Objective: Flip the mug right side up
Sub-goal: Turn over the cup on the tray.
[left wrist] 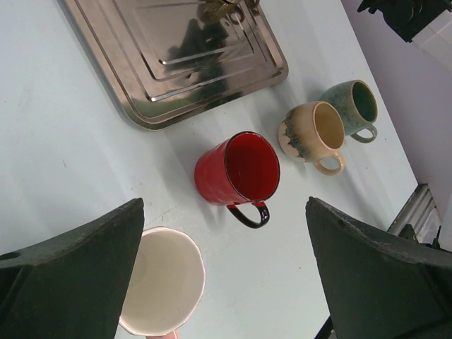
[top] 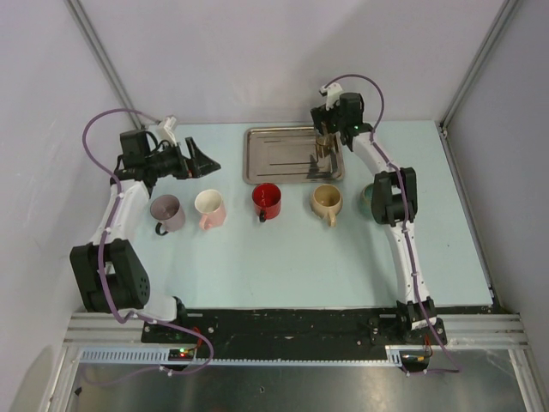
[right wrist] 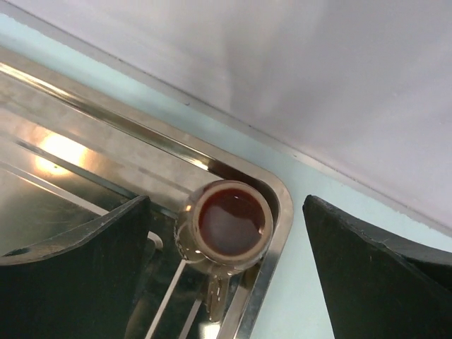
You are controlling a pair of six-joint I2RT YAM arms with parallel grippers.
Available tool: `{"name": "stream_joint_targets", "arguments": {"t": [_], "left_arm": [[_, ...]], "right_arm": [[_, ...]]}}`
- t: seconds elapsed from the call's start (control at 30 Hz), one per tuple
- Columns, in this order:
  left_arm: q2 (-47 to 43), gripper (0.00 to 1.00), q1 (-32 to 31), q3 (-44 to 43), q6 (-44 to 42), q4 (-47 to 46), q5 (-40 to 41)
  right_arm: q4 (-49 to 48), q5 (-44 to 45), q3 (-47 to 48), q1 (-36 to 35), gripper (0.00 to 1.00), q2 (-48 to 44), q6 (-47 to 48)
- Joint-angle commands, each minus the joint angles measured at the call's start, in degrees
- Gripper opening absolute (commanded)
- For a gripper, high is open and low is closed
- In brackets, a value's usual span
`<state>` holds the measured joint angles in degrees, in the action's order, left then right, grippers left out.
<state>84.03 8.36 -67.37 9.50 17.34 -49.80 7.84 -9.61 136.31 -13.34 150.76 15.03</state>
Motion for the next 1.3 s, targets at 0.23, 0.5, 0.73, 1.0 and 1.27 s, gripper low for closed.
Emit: {"name": "stream_joint_targets", "arguments": {"t": [0.23,0.5,0.73,1.0,1.27], "left_arm": [[-0.1,1.00,0.4,-2.7,-0.5,0.0,-2.3],[0.3,1.00,0.4,-3.3,0.3,-0.1,-2.6],[1.3,1.00,0.3,-4.0,0.9,0.0,-2.8],[1.3,1.00,0.4,-4.5,1.4,0.0,-2.9],[0.8,1.00,0.4,-4.6,1.8,0.0,-2.9]], "right_arm": [[3.8,-1.3,5.4,-0.8,0.91,1.0,0.8],[6.0,0.2,5.6,-0.4,0.89,0.7,-1.5],[7.9,0.6,8.5,-0.4,0.82,2.2,-1.6],[9.1,2.0,11.1,-0.6,0.70,3.6,-1.8],[10.2,2.9,11.2,-1.3,0.66,3.7,-0.7]]}}
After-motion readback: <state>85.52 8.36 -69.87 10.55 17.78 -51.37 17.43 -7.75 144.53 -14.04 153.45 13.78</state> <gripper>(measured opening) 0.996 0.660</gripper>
